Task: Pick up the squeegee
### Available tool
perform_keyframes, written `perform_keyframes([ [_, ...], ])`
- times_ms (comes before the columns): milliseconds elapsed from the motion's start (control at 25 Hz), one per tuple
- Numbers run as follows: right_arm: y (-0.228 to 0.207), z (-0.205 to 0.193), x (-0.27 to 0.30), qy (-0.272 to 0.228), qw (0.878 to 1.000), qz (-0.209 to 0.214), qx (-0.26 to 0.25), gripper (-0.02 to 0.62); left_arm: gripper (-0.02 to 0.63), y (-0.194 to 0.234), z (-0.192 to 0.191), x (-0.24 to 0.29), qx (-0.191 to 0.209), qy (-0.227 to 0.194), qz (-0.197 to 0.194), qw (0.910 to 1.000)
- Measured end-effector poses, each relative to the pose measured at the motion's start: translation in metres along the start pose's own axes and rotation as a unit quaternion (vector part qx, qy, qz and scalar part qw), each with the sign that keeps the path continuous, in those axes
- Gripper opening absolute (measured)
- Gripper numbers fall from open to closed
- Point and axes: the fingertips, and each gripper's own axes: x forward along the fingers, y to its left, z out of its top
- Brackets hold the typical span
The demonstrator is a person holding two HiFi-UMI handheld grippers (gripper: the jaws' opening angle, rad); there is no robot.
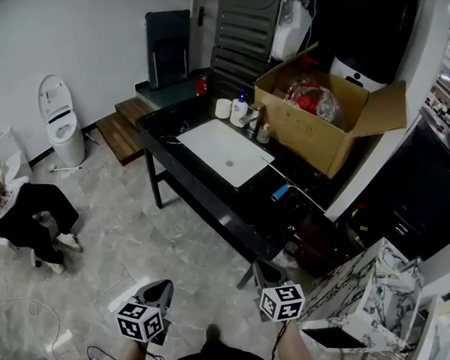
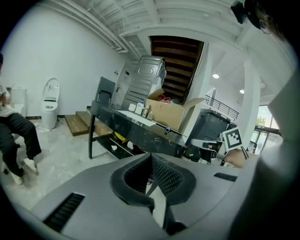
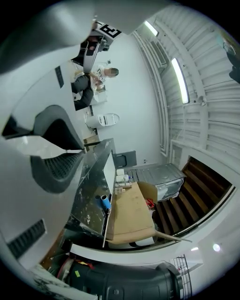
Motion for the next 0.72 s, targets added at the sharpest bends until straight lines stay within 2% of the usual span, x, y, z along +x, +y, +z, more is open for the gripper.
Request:
perform_keyframes([
  [400, -0.098, 0.031, 0.037, -0.014, 0.999, -0.027, 0.011, 0.054, 0.020, -0.023, 0.049, 0.103, 0.026, 0.003, -0.021, 0.9994],
  [720, -0.140, 0.031, 0.029, -0.012, 0.998, -0.059, 0.021, 0.054, 0.020, -0.050, 0.072, 0.147, 0.047, 0.010, -0.052, 0.9975],
])
